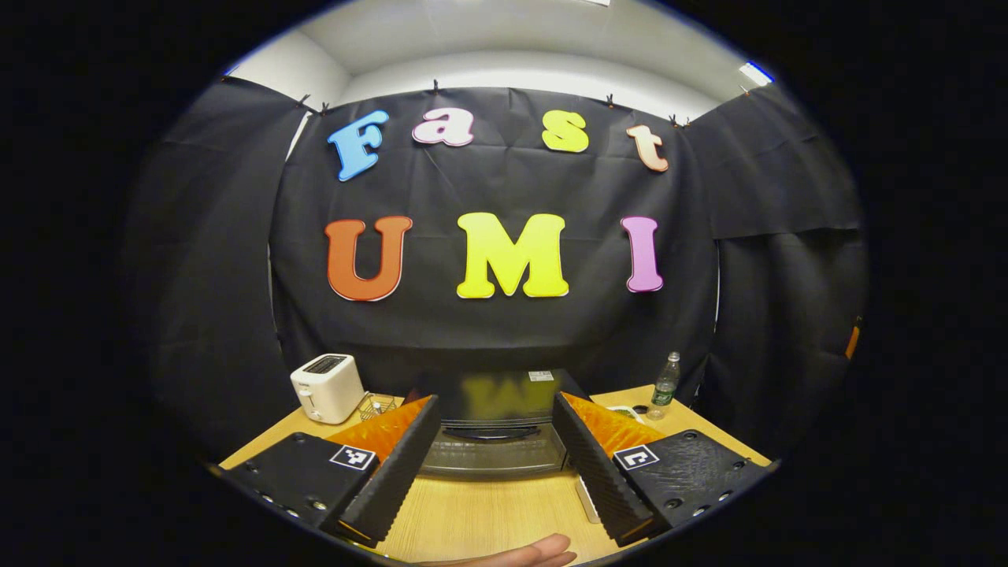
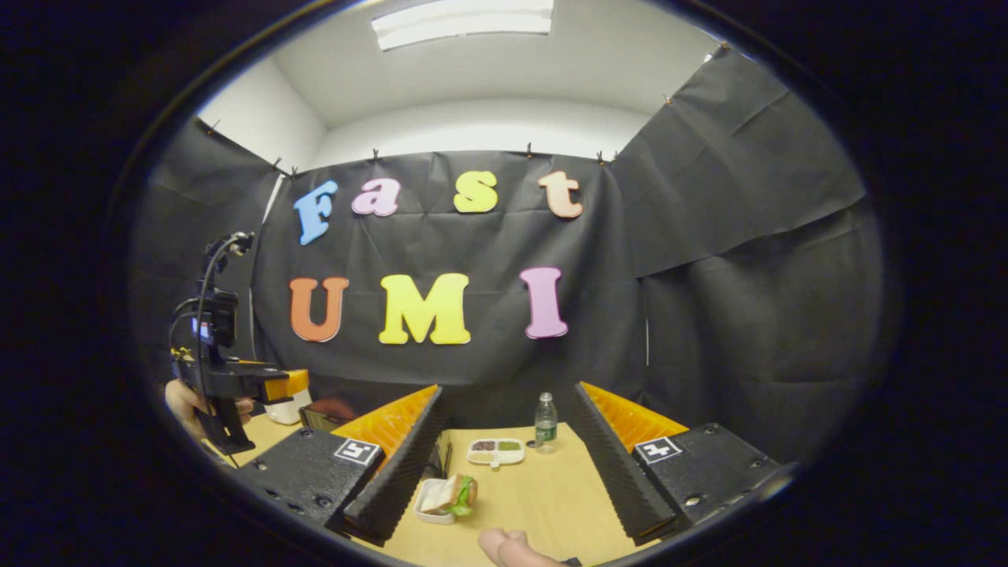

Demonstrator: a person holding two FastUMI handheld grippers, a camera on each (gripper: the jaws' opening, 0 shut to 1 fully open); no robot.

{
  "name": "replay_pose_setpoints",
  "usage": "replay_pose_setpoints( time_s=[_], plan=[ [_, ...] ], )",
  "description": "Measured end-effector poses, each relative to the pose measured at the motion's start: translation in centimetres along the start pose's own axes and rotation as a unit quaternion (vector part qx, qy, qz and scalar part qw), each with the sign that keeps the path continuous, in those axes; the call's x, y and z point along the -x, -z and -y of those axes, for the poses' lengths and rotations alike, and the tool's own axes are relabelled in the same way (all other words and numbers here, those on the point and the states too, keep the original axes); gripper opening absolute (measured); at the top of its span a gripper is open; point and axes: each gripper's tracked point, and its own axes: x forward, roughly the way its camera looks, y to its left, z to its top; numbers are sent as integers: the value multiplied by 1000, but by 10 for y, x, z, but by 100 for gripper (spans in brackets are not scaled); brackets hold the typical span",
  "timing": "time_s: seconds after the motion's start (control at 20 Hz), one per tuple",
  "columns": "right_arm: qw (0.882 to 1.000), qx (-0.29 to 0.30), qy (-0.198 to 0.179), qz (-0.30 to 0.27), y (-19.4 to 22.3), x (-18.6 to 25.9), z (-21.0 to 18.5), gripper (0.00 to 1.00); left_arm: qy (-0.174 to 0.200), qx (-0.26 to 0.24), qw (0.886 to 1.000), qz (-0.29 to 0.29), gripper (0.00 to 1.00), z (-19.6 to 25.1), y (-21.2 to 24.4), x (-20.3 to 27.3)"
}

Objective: Open the electric oven with the left hand, put the food in, and close the electric oven.

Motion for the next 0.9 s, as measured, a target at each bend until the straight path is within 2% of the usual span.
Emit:
replay_pose_setpoints(
  time_s=[0.2,0.3,0.4,0.75,0.9],
  plan=[
    [1000,-5,28,5,5,-12,25,99,3,-1,999,-54,94,4,39,-65],
    [999,-5,34,2,11,-16,34,100,-5,-5,997,-81,94,0,58,-85],
    [999,-7,36,-2,17,-21,40,100,4,-3,995,-96,94,7,72,-100],
    [999,-3,41,5,23,-25,50,100,-9,-16,988,-155,96,2,118,-126],
    [999,-4,43,13,20,-23,50,100,-9,-10,987,-160,98,2,120,-125]
  ],
)
